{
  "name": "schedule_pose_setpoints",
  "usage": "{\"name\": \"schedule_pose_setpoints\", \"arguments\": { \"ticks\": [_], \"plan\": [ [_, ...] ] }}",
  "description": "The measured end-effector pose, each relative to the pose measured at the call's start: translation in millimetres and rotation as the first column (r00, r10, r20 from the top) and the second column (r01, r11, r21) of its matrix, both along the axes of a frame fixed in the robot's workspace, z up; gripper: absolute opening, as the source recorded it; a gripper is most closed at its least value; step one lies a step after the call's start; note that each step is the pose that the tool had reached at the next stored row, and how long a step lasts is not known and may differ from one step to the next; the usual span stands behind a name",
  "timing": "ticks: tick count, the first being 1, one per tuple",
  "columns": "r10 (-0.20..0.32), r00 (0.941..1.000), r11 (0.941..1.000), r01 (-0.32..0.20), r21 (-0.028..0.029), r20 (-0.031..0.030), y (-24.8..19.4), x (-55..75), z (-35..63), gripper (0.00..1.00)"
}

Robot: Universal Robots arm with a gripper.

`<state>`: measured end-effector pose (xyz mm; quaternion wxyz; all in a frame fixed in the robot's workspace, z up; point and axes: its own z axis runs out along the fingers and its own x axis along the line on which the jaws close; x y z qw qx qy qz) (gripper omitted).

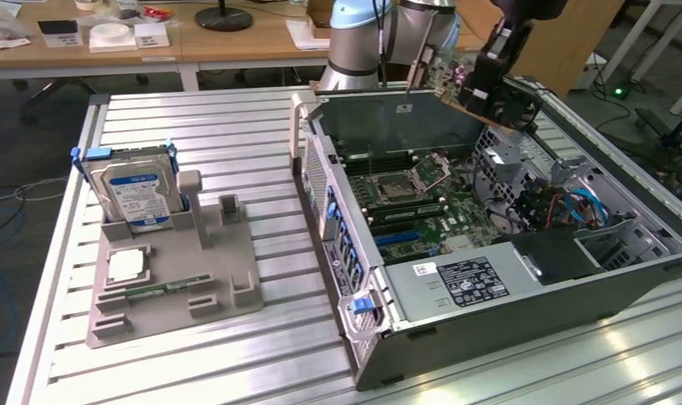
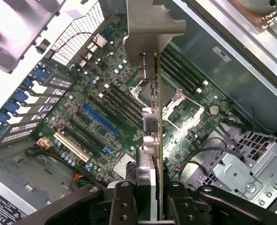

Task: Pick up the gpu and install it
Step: 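Insert the gpu into the slot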

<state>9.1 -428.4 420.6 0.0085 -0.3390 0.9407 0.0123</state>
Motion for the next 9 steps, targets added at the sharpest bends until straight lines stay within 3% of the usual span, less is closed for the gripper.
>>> {"name": "schedule_pose_setpoints", "arguments": {
  "ticks": [9],
  "plan": [
    [0.092, 0.9958, 0.9958, -0.092, 0.0011, 0.0000, 0.0, 0.0, 0.0, 0.28]
  ]
}}
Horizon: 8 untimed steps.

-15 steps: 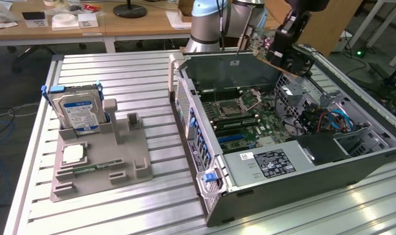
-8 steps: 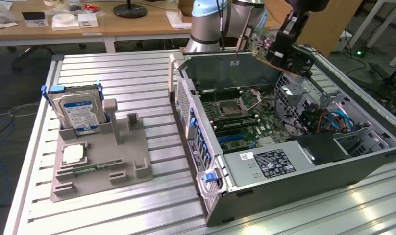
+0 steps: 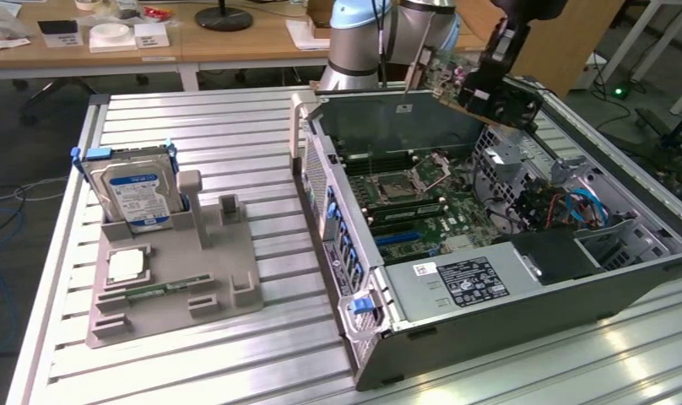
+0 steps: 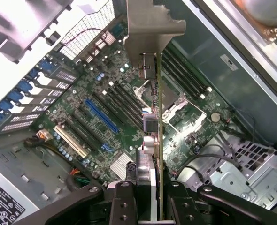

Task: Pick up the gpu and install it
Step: 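Insert the gpu into the slot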

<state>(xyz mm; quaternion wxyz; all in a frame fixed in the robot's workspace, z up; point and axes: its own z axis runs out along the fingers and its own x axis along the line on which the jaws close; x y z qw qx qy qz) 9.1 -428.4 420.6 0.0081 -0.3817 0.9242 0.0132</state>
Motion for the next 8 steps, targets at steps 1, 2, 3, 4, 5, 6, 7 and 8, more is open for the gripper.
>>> {"name": "schedule_pose_setpoints", "arguments": {
  "ticks": [1, 2, 3, 4, 5, 6, 7, 8],
  "plan": [
    [0.011, 0.9999, 0.9999, -0.011, 0.0002, 0.0001, 0.0, 0.0, 0.0, 0.28],
    [0.022, 0.9998, 0.9998, -0.022, 0.0003, 0.0000, 0.0, 0.0, 0.0, 0.28],
    [0.034, 0.9994, 0.9994, -0.034, 0.0003, 0.0000, 0.0, 0.0, 0.0, 0.28],
    [0.045, 0.9990, 0.9990, -0.045, 0.0004, 0.0001, 0.0, 0.0, 0.0, 0.28],
    [0.056, 0.9984, 0.9984, -0.056, 0.0005, 0.0001, 0.0, 0.0, 0.0, 0.28],
    [0.067, 0.9978, 0.9978, -0.067, 0.0004, 0.0001, 0.0, 0.0, 0.0, 0.28],
    [0.078, 0.9970, 0.9970, -0.078, 0.0005, 0.0001, 0.0, 0.0, 0.0, 0.28],
    [0.088, 0.9961, 0.9961, -0.088, 0.0006, 0.0001, 0.0, 0.0, -0.1, 0.28]
  ]
}}
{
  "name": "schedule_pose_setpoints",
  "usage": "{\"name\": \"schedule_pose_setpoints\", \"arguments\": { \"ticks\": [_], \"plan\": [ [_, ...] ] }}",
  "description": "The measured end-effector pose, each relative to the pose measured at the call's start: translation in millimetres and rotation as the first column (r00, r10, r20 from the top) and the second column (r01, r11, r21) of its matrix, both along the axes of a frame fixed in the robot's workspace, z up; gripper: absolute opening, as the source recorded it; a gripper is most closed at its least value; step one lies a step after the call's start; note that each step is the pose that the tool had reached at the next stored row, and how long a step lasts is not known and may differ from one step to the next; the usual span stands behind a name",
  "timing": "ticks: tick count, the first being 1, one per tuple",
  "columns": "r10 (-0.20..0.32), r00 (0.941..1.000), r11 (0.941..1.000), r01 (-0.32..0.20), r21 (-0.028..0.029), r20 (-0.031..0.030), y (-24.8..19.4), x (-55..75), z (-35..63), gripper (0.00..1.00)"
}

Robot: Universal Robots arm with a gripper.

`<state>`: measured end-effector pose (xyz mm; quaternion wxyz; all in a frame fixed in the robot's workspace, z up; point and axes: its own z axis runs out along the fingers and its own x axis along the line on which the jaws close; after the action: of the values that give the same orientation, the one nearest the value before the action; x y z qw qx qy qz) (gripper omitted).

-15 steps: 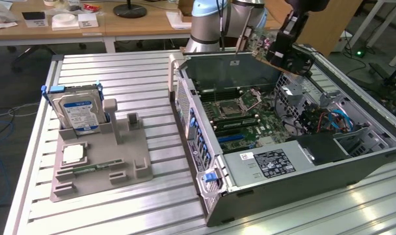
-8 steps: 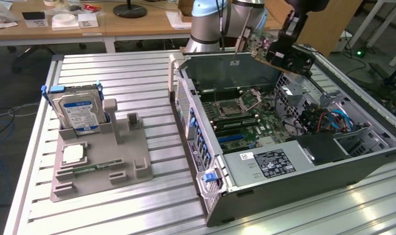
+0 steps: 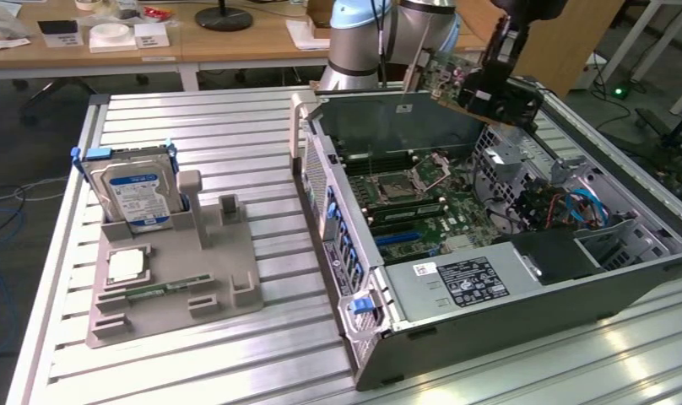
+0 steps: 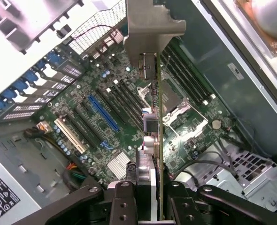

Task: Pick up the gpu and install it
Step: 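Insert the gpu into the slot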

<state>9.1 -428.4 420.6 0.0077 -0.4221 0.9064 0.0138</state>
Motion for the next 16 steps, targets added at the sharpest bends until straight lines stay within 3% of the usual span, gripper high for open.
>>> {"name": "schedule_pose_setpoints", "arguments": {
  "ticks": [8, 16],
  "plan": [
    [0.082, 0.9967, 0.9967, -0.082, 0.0009, 0.0000, 0.0, 0.0, 0.0, 0.28],
    [0.176, 0.9843, 0.9843, -0.176, 0.0009, -0.0001, 0.0, 0.0, -0.3, 0.28]
  ]
}}
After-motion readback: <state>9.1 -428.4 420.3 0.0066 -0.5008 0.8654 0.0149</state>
